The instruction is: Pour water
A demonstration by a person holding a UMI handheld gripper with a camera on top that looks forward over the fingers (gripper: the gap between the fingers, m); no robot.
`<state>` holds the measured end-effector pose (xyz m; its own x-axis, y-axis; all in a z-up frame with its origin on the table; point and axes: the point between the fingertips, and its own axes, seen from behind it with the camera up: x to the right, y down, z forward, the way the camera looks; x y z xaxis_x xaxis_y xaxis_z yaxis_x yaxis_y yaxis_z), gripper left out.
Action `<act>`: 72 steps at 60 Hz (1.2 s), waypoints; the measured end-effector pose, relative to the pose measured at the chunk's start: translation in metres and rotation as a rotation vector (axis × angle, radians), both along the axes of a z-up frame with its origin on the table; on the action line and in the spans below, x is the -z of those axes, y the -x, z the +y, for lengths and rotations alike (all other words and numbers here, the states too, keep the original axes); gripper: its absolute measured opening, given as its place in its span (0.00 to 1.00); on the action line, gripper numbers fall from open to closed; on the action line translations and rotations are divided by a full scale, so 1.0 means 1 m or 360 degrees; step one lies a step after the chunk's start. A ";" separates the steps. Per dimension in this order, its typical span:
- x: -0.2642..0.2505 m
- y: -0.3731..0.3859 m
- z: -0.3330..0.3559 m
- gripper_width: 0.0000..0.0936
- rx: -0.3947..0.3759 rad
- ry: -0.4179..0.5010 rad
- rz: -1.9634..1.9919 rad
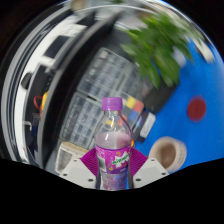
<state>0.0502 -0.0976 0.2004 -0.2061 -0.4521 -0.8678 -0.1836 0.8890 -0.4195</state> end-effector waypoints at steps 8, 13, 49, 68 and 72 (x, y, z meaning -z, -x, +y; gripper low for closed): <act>-0.036 -0.004 -0.056 0.40 -0.0006 0.0708 -0.0017; -0.049 -0.004 -0.097 0.40 0.0056 0.1124 -0.0007; 0.069 -0.002 -0.231 0.40 0.0014 0.1712 0.0226; 0.084 0.001 -0.228 0.47 0.0031 0.1745 0.0116; 0.083 0.004 -0.225 0.51 0.0023 0.1753 0.0121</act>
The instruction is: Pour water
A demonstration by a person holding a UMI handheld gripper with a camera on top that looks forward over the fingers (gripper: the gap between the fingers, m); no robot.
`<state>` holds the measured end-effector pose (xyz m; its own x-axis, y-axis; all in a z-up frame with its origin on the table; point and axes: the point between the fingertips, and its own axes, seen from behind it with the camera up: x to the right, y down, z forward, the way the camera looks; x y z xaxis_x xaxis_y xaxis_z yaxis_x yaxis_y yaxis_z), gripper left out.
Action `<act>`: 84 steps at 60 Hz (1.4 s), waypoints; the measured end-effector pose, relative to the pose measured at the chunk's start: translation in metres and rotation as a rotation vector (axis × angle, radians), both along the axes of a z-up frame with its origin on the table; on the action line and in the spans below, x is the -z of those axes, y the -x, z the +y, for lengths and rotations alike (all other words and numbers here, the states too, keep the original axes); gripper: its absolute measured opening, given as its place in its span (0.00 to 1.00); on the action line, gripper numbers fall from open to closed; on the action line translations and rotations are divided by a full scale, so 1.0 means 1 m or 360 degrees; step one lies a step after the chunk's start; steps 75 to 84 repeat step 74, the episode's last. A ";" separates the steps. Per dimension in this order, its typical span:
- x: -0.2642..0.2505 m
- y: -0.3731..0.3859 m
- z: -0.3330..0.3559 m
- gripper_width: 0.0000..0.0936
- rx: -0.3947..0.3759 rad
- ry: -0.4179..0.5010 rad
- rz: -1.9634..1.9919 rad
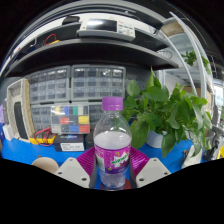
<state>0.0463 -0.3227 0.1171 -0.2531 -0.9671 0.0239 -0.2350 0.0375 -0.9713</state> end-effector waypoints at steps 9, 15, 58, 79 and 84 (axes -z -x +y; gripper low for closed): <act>0.006 0.004 0.001 0.77 -0.0001 0.0004 0.0069; 0.002 0.016 0.010 0.79 -0.0037 0.0006 0.0069; -0.073 0.196 0.149 0.79 -0.0276 -0.0086 0.0177; -0.103 0.207 0.192 0.79 -0.0425 -0.0091 0.0104; -0.103 0.207 0.192 0.79 -0.0425 -0.0091 0.0104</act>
